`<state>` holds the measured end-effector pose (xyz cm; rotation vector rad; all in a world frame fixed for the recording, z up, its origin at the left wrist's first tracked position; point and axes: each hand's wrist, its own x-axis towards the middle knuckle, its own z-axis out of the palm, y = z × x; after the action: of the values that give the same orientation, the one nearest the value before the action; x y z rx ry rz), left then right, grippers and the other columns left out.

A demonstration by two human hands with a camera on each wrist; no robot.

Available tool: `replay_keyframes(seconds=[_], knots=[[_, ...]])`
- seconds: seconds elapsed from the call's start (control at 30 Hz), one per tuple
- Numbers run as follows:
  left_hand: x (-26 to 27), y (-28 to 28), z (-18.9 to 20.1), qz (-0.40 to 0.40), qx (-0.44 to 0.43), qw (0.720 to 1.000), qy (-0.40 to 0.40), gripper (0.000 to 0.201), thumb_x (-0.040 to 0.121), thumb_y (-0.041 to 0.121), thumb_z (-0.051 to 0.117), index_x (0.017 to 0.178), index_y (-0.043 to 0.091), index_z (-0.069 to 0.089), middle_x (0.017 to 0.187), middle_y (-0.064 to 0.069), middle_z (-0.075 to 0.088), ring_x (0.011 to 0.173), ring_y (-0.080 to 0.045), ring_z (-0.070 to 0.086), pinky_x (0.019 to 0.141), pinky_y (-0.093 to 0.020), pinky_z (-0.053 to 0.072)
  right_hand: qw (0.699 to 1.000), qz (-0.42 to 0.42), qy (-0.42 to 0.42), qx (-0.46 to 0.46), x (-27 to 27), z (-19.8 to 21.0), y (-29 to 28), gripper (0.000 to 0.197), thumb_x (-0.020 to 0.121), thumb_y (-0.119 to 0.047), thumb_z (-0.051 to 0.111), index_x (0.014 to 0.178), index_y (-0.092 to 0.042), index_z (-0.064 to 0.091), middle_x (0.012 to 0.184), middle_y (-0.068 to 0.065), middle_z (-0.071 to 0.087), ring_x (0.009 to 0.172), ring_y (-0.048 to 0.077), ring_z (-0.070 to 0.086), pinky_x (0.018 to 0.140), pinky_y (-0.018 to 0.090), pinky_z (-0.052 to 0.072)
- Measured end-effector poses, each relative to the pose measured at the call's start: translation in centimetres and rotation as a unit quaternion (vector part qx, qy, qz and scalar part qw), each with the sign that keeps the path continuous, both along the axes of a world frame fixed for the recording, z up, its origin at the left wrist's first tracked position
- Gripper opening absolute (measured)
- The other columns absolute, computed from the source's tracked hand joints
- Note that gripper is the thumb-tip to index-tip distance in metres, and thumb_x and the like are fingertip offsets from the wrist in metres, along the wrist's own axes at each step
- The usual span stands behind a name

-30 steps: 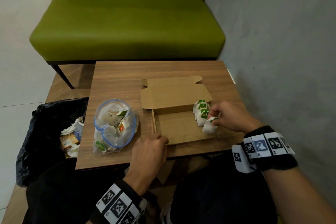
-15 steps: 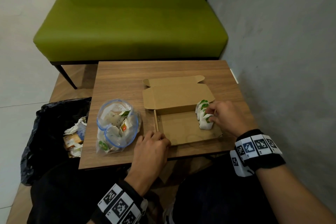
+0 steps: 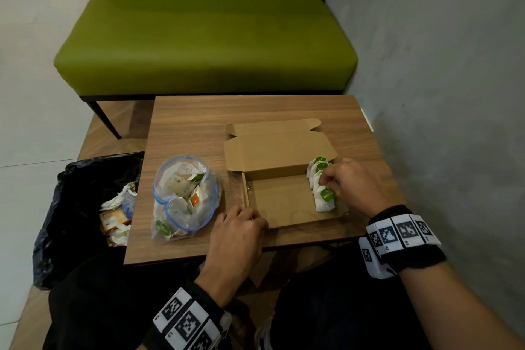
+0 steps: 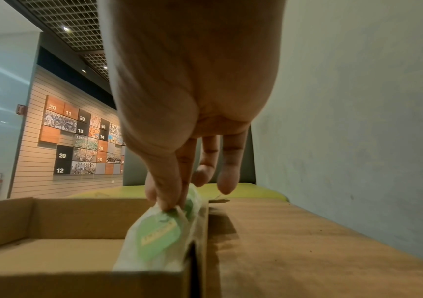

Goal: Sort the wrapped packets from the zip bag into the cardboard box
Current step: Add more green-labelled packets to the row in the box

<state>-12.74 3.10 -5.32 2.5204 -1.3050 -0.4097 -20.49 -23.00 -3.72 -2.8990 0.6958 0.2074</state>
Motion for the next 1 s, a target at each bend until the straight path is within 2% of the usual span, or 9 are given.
replay_keyframes(seconds=[0.1, 0.2, 0.33, 0.47, 0.53, 0.63, 0.77, 0.87, 1.0], knots=[[0.0, 0.0, 0.0, 0.002, -0.003, 1.0, 0.004, 0.029, 0.1, 0.033, 0.046, 0.123, 0.034, 0.063, 0.126, 0.013, 0.057, 0.116, -0.012, 0.046, 0.09, -0.03, 0.038, 1.0, 0.0, -0.002, 0.004, 0.0, 0.1, -0.2, 0.013, 0.093, -0.029, 0.063, 0.098, -0.038, 0.071, 0.101, -0.008, 0.058, 0.092, 0.013, 0.057, 0.072, 0.028, 0.042], [0.0, 0.0, -0.1, 0.003, -0.003, 1.0, 0.003, 0.029, 0.1, 0.033, 0.045, 0.123, 0.034, 0.063, 0.125, 0.014, 0.056, 0.117, -0.012, 0.045, 0.089, -0.03, 0.038, 1.0, 0.006, -0.006, 0.006, 0.1, 0.0, 0.0, 0.015, 0.093, -0.029, 0.062, 0.103, -0.037, 0.071, 0.108, -0.005, 0.061, 0.095, 0.014, 0.059, 0.078, 0.032, 0.05], [0.0, 0.1, -0.1, 0.001, -0.001, 1.0, 0.005, 0.029, 0.101, 0.033, 0.044, 0.125, 0.035, 0.062, 0.127, 0.014, 0.055, 0.118, -0.012, 0.044, 0.092, -0.03, 0.039, 1.0, 0.003, 0.011, -0.01, -0.1, -0.1, 0.4, 0.023, 0.09, -0.032, 0.066, 0.112, -0.037, 0.068, 0.108, -0.006, 0.06, 0.093, 0.011, 0.055, 0.079, 0.029, 0.049], [0.0, 0.1, -0.1, -0.001, -0.001, 1.0, 0.006, 0.03, 0.101, 0.033, 0.044, 0.126, 0.034, 0.061, 0.128, 0.013, 0.055, 0.119, -0.012, 0.044, 0.091, -0.03, 0.038, 0.998, 0.025, 0.048, -0.037, -0.2, -0.7, 0.4, 0.033, 0.089, -0.036, 0.067, 0.122, -0.035, 0.064, 0.123, -0.009, 0.06, 0.112, 0.013, 0.05, 0.078, 0.027, 0.04], [0.0, 0.1, -0.1, -0.002, 0.002, 1.0, 0.002, 0.03, 0.102, 0.033, 0.044, 0.127, 0.035, 0.06, 0.128, 0.013, 0.055, 0.12, -0.013, 0.044, 0.091, -0.03, 0.038, 0.998, 0.025, 0.047, -0.038, -0.3, -1.0, 0.4, 0.035, 0.089, -0.034, 0.067, 0.124, -0.034, 0.063, 0.125, -0.007, 0.059, 0.114, 0.014, 0.05, 0.079, 0.029, 0.041], [0.0, 0.1, -0.2, -0.002, 0.003, 1.0, 0.0, 0.03, 0.102, 0.033, 0.043, 0.127, 0.035, 0.06, 0.129, 0.014, 0.054, 0.12, -0.013, 0.043, 0.091, -0.03, 0.037, 0.999, 0.015, 0.035, -0.029, -0.2, -1.5, 0.4, 0.033, 0.088, -0.031, 0.07, 0.12, -0.031, 0.065, 0.121, -0.006, 0.059, 0.109, 0.015, 0.05, 0.082, 0.03, 0.044], [0.0, 0.1, -0.4, -0.002, 0.001, 1.0, -0.002, 0.029, 0.101, 0.033, 0.045, 0.124, 0.035, 0.062, 0.126, 0.014, 0.056, 0.117, -0.013, 0.045, 0.087, -0.03, 0.037, 0.999, 0.004, 0.024, -0.032, -0.2, -1.8, 0.4, 0.018, 0.086, -0.031, 0.072, 0.103, -0.034, 0.066, 0.106, -0.011, 0.058, 0.094, 0.007, 0.044, 0.074, 0.025, 0.041], [0.0, 0.1, -0.5, 0.002, -0.002, 1.0, -0.005, 0.027, 0.1, 0.032, 0.047, 0.121, 0.034, 0.065, 0.123, 0.014, 0.058, 0.113, -0.014, 0.047, 0.085, -0.03, 0.038, 0.999, -0.018, 0.006, -0.027, -0.3, -1.5, 0.2, 0.013, 0.086, -0.03, 0.071, 0.093, -0.037, 0.063, 0.094, -0.012, 0.058, 0.087, 0.008, 0.048, 0.068, 0.027, 0.04], [0.0, 0.2, -0.5, -0.003, -0.007, 1.0, 0.0, 0.028, 0.1, 0.031, 0.047, 0.123, 0.034, 0.064, 0.125, 0.013, 0.057, 0.116, -0.014, 0.046, 0.088, -0.031, 0.038, 0.999, -0.003, -0.023, -0.042, -0.3, -0.8, 0.1, 0.012, 0.087, -0.025, 0.07, 0.095, -0.033, 0.068, 0.099, -0.013, 0.064, 0.09, 0.004, 0.039, 0.066, 0.027, 0.038]])
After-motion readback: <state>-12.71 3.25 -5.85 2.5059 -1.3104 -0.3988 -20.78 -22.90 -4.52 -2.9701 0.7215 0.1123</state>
